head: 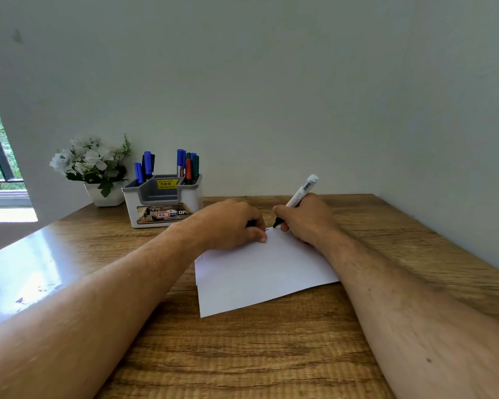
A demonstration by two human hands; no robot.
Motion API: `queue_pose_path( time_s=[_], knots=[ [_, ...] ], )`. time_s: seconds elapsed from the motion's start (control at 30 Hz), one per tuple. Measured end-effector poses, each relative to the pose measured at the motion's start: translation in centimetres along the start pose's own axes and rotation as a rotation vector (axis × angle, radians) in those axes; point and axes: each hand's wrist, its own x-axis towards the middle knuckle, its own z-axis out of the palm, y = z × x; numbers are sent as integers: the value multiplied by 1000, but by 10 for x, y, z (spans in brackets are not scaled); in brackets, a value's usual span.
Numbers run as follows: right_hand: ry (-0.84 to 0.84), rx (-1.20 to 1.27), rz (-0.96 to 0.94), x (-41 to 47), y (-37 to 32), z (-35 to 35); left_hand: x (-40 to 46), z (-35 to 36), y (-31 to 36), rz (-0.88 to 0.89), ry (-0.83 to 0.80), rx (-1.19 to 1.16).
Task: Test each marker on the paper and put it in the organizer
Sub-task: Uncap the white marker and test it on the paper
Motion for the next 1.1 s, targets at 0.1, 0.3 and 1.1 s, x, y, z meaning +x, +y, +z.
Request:
queue_pose_path(
  time_s=[0.1,0.3,1.1],
  knots=[
    [3,-25,1,0,0,1,1,1,0,2,-1,2],
    [4,-31,19,-1,-2,-1,2,1,-2,-6,2,-4],
    [39,-12,44,0,-2,-2,2,1,-1,-6,15,-21]
  ],
)
